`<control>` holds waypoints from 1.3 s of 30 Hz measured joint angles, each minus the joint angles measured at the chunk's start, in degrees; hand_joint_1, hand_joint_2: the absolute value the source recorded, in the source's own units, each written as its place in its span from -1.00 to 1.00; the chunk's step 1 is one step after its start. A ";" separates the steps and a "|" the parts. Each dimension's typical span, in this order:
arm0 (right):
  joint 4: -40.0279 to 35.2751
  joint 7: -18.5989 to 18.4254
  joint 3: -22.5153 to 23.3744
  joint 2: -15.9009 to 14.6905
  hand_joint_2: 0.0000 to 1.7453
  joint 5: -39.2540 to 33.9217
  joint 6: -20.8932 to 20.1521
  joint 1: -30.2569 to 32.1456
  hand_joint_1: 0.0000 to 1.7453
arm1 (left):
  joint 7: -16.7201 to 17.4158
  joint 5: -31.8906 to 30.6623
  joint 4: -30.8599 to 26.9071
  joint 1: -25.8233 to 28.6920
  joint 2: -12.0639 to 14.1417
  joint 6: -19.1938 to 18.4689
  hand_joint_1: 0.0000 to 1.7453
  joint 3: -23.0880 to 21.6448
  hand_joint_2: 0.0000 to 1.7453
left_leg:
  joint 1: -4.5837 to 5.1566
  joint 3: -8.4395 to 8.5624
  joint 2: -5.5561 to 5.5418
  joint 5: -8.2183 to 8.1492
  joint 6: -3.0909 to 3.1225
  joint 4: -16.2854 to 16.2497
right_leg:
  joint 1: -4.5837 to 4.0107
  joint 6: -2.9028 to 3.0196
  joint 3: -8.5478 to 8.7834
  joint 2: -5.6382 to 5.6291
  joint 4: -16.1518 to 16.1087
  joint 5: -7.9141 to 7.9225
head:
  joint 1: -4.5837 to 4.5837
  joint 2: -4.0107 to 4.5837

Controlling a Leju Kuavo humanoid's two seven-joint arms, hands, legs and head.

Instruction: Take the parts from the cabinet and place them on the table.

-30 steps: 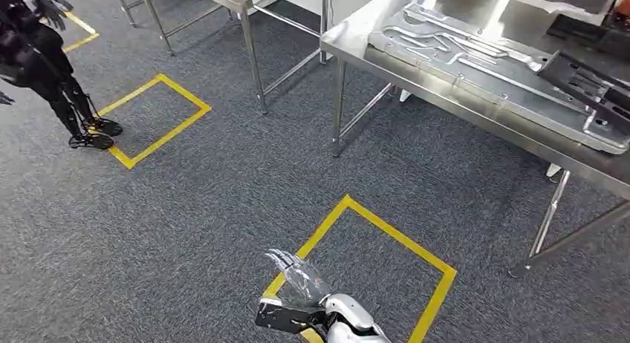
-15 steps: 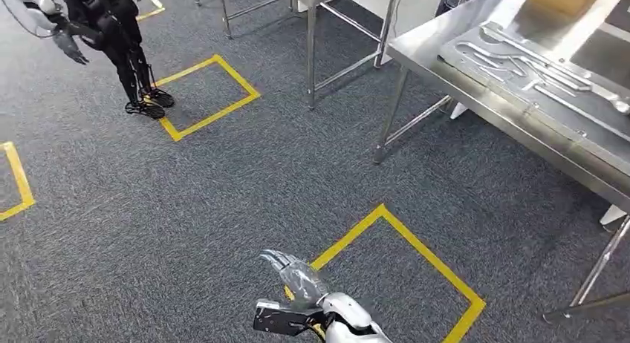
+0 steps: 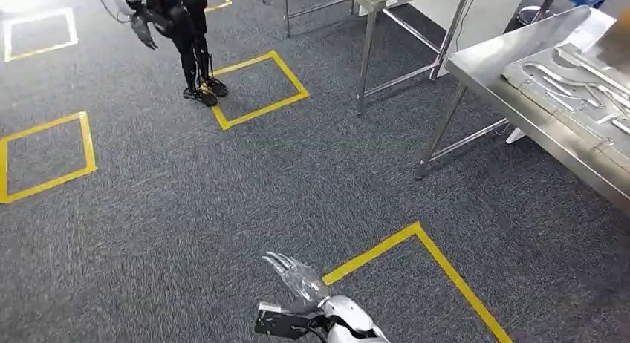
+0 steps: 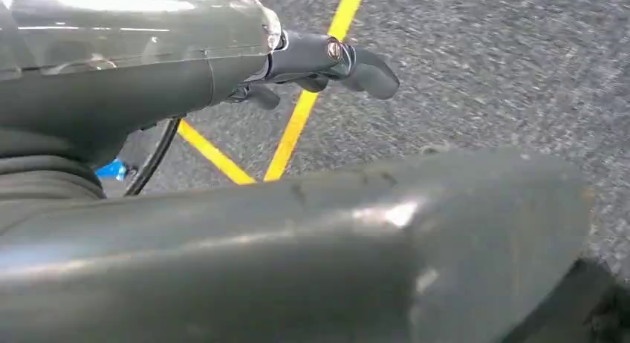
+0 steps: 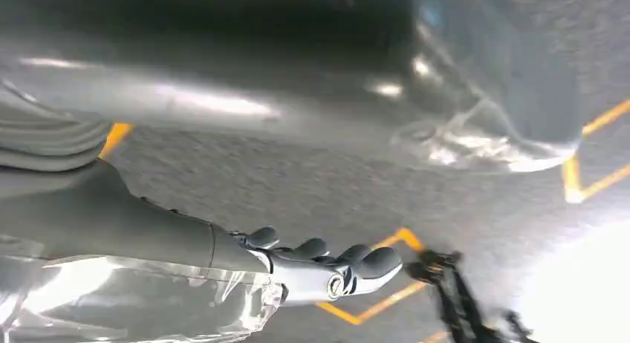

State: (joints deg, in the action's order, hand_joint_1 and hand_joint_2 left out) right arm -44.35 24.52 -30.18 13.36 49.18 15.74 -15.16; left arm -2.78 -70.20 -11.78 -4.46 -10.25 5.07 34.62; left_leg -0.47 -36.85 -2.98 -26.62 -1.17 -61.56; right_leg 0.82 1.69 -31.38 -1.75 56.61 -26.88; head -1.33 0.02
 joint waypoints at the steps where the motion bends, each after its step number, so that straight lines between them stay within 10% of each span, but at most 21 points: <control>1: 0.00 -0.02 0.00 0.00 -1.00 0.00 -0.04 0.07 -1.00 | 0.04 -0.24 0.00 -0.26 0.04 -0.11 -1.00 0.00 -1.00 | -0.16 -2.13 1.35 -2.26 -0.29 -4.42 | -0.17 0.08 0.13 1.06 0.02 -0.08 | 0.02 0.00; 4: -0.02 -0.22 0.02 -0.26 -1.00 0.15 -0.11 0.53 -1.00 | 0.53 -0.39 0.00 -0.29 0.13 -0.28 -1.00 0.00 -1.00 | -0.75 -6.40 2.50 -4.91 -1.18 -13.06 | -0.36 0.16 0.25 3.91 0.21 -0.54 | 0.04 0.00; 6: -0.37 -0.35 0.00 -0.24 -1.00 0.31 -0.24 0.57 -1.00 | 0.81 -0.50 0.00 -0.20 0.26 -0.28 -1.00 0.00 -1.00 | -1.07 -2.93 3.10 -1.02 -1.50 -6.60 | -0.27 -0.13 0.38 5.46 0.55 -0.99 | 0.04 0.00; 8: -0.77 -0.39 0.00 -0.24 -1.00 0.31 -0.39 0.56 -1.00 | 0.94 -0.79 0.00 -0.37 0.39 -0.28 -1.00 0.00 -1.00 | -1.04 2.55 6.08 2.12 -1.38 3.35 | -0.25 -0.64 0.80 6.77 0.96 -1.66 | 0.04 0.00; 13: -1.22 -0.46 -0.04 -0.24 -1.00 0.50 -0.74 0.50 -1.00 | 1.11 -0.96 0.00 -0.36 0.52 -0.50 -1.00 0.00 -1.00 | -0.25 2.66 4.30 1.90 0.90 4.01 | -0.54 -2.34 1.45 8.85 0.98 -2.30 | 0.02 0.00; 16: -1.57 -0.35 -0.09 -0.26 -1.00 0.74 -0.81 0.50 -1.00 | 1.27 -1.23 0.00 -0.62 0.59 -0.63 -1.00 0.00 -1.00 | -0.54 2.85 2.85 2.25 1.81 4.39 | 0.07 -2.78 -1.89 2.75 8.22 -6.94 | 0.04 0.00; 19: -1.55 -0.37 -0.11 -0.66 -1.00 0.98 -0.92 1.12 -1.00 | 1.38 -1.40 0.00 -0.72 0.59 -0.79 -1.00 0.00 -1.00 | -0.31 2.76 0.48 2.26 1.93 4.35 | -0.01 -2.88 -8.06 1.86 19.32 -10.09 | 0.04 0.00; 22: -1.57 -0.37 -0.13 -0.68 -1.00 1.07 -0.92 1.10 -1.00 | 1.51 -1.47 0.00 -0.68 0.59 -0.83 -1.00 0.00 -1.00 | -0.31 2.82 -1.89 2.19 1.74 3.96 | 0.07 -2.51 -4.39 1.18 9.82 -3.02 | 0.04 0.00; 23: -1.57 -0.37 -0.15 -0.68 -1.00 1.11 -0.92 1.10 -1.00 | 1.51 -1.53 0.00 -0.73 0.59 -0.85 -1.00 0.00 -1.00 | -0.35 2.81 -2.64 2.07 1.56 3.70 | 0.27 -2.31 -2.06 -0.78 4.67 -0.49 | 0.07 0.00; 24: -1.55 -0.37 -0.15 -0.72 -1.00 1.14 -0.94 1.11 -1.00 | 1.51 -1.57 0.00 -0.75 0.55 -0.87 -1.00 0.00 -1.00 | -0.13 2.55 -3.12 1.97 1.20 3.45 | 0.35 -2.05 -1.32 -3.47 2.97 -1.46 | 0.07 0.00; 28: -1.68 -0.35 -0.28 -0.66 -1.00 1.20 -0.96 1.04 -1.00 | 1.51 -1.62 0.00 -0.47 0.57 -0.92 -1.00 0.00 -1.00 | -0.51 1.70 -5.23 2.57 -0.65 4.00 | -0.04 -0.89 -1.34 -1.29 2.35 -0.78 | 0.04 0.00; 31: -1.95 -0.31 -0.39 -0.37 -1.00 1.20 -0.96 1.03 -1.00 | 1.53 -1.62 0.00 -0.72 0.63 -0.92 -1.00 0.00 -1.00 | -0.33 -0.80 0.81 -1.03 -0.75 -1.81 | 0.06 0.30 -0.71 1.05 1.34 -0.44 | 0.04 0.00; 34: -1.90 -0.17 -0.39 -0.70 -1.00 1.20 -0.96 1.26 -1.00 | 1.53 -1.62 0.00 -0.82 0.63 -0.96 -1.00 0.00 -1.00 | -0.56 -6.36 2.35 -5.57 -1.29 -13.59 | -0.49 0.61 -0.74 3.95 1.41 -0.70 | 0.04 0.00; 37: -1.90 0.11 -0.39 -0.70 -1.00 1.20 -0.94 1.21 -1.00 | 1.55 -1.62 0.00 -0.52 0.72 -1.11 -1.00 0.00 -1.00 | -0.64 -1.80 3.32 -0.73 -1.24 -5.61 | -0.63 0.41 -0.59 6.06 1.57 -1.02 | 0.04 0.00; 39: -1.90 0.24 -0.42 -0.70 -1.00 1.20 -0.96 1.21 -1.00 | 1.49 -1.62 0.00 -0.73 0.85 -1.14 -1.00 0.00 -1.00 | -0.08 3.10 7.92 0.95 -0.59 3.37 | -0.83 -0.03 -0.28 7.31 1.81 -1.46 | 0.04 0.00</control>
State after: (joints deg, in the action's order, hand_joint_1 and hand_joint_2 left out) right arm -46.25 24.76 -30.60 12.66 50.38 14.78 -13.95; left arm -1.29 -71.82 -11.78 -5.19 -9.40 3.93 34.62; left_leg -0.56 -33.75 4.94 -25.67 -1.76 -58.19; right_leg -0.01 1.66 -31.66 5.56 58.42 -28.34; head -1.29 0.02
